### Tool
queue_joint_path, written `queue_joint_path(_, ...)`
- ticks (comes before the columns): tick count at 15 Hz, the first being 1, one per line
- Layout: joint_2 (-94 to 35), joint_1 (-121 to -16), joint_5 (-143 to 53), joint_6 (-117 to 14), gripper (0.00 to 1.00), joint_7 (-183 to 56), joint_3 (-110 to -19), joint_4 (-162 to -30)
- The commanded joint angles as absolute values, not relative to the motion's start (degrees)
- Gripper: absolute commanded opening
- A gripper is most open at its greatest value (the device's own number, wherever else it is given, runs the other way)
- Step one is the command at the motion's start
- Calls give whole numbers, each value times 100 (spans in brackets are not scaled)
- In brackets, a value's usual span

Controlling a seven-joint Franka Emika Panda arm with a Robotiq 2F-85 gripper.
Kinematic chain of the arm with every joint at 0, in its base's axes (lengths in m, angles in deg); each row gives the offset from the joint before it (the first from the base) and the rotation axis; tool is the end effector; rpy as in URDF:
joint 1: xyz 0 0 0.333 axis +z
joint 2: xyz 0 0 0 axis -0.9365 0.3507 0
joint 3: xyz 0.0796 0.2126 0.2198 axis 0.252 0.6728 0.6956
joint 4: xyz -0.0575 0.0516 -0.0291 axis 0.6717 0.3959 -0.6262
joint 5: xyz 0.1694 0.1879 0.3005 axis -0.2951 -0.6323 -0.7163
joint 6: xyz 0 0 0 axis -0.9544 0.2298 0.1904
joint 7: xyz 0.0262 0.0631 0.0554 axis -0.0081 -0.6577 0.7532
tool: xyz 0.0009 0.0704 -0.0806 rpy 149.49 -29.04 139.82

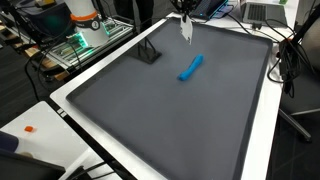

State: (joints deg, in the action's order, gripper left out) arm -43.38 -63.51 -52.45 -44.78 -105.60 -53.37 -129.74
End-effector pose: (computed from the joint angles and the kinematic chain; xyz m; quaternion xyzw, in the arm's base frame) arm 0.5195 0.1244 0.3612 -0.9509 0.3077 0.0231 0.0252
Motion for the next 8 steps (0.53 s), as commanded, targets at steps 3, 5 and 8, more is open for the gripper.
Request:
queue_joint_path(3,-3804,-6216,-4598,-4042,1,-9774,-5384,-12392)
queue_joint_path(5,-3704,-6187,-4578,-4054,1,-9468,-5389,-12300)
queue_joint_path(8,-3616,-6162,-4680,-4021,1,-9111,-5406,-12202)
